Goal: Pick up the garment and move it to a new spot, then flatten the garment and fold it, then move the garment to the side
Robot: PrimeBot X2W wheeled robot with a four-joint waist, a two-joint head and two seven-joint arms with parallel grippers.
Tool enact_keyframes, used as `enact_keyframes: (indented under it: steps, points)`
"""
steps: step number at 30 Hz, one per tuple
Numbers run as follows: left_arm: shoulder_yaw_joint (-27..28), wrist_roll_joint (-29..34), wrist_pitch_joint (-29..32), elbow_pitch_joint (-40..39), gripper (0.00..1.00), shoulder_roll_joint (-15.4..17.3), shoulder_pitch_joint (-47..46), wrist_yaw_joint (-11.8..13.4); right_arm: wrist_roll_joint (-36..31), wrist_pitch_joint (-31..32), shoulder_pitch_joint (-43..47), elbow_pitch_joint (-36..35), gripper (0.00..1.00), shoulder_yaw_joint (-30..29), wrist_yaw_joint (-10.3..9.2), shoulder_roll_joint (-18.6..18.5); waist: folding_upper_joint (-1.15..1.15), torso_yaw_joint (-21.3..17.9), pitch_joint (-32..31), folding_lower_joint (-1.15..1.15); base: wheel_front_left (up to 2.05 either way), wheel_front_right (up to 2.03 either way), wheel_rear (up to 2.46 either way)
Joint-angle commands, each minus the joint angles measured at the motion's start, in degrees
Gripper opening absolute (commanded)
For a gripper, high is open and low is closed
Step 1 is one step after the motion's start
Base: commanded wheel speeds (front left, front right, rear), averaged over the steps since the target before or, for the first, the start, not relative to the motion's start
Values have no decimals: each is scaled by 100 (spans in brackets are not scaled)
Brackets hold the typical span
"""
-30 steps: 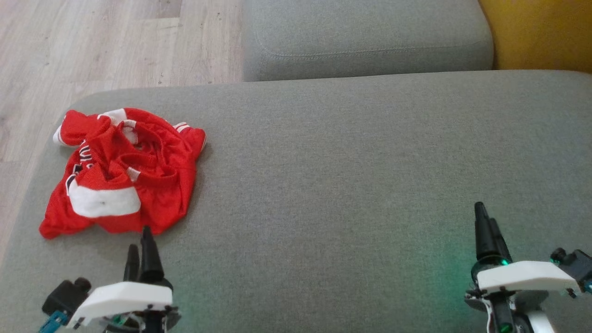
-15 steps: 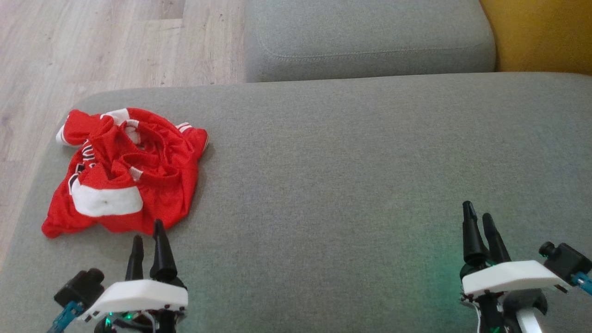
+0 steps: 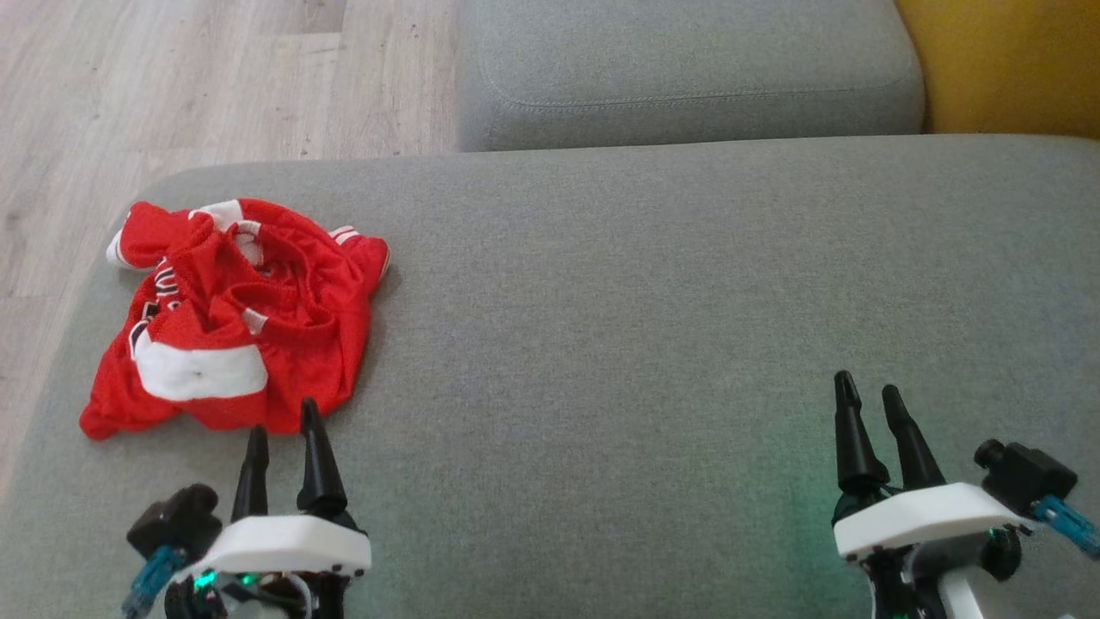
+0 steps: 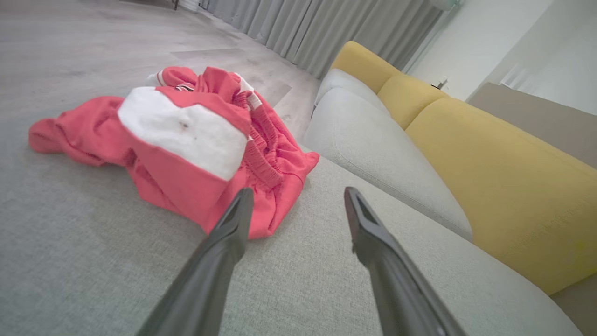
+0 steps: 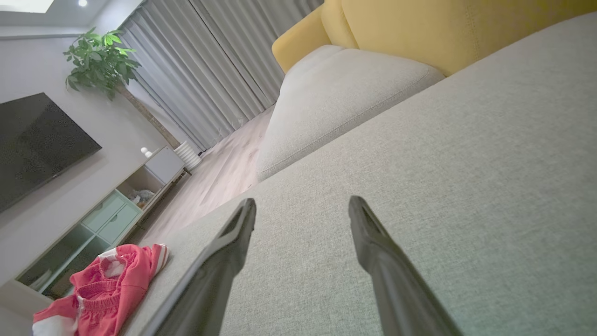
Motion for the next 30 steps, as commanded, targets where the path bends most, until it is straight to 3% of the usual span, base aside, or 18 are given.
enact_keyframes:
  steps: [1, 30]
  points:
    - [45, 206, -96, -242, 100, 29, -355, 55, -209, -117, -288, -236, 100, 140, 31, -37, 0, 3, -2, 0, 0, 0, 0]
    - [-403, 2210, -583, -201, 100, 36, -375, 98, -2336, -607, -221, -184, 100, 309, 37, -48, 0, -35, -82, 0, 0, 0, 0]
